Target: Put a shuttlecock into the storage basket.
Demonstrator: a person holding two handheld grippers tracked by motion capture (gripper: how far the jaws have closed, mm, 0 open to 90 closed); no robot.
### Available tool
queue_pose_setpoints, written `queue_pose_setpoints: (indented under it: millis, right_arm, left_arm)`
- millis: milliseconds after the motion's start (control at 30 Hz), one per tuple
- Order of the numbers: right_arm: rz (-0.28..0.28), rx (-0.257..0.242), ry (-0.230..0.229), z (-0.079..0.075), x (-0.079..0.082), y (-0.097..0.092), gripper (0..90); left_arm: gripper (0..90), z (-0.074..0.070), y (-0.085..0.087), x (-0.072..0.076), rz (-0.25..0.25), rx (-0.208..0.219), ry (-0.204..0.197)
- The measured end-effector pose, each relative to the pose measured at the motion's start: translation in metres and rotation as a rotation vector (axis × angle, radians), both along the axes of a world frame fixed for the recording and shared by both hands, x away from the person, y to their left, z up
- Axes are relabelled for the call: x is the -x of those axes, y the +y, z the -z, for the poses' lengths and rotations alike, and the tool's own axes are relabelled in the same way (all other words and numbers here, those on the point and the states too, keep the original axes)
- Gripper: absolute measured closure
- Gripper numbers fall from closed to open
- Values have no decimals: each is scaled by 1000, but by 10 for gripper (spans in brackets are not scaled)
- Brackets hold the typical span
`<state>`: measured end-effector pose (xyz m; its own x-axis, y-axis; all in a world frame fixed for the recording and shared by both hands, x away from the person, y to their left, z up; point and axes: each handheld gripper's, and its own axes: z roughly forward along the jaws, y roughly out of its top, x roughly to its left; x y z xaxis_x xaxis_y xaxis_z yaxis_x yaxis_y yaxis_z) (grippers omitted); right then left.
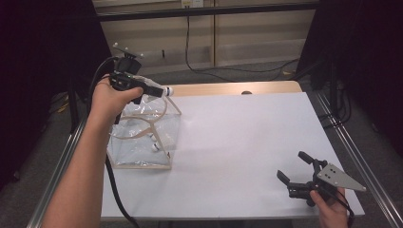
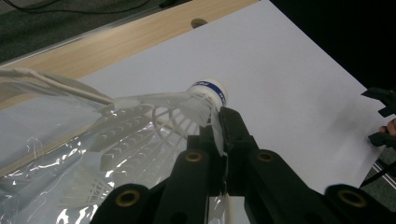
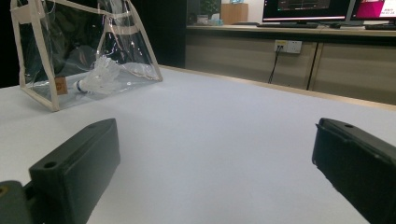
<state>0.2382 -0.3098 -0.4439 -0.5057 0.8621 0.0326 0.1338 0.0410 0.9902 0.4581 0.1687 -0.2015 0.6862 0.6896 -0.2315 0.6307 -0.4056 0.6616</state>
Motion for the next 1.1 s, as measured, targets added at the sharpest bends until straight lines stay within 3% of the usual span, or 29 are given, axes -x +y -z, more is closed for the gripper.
queue_pose_setpoints:
  millis: [1100]
  right_arm:
    - [0, 0, -2, 0, 0, 0, 7]
  left_arm:
    - [891, 11, 25, -13, -121, -42, -32]
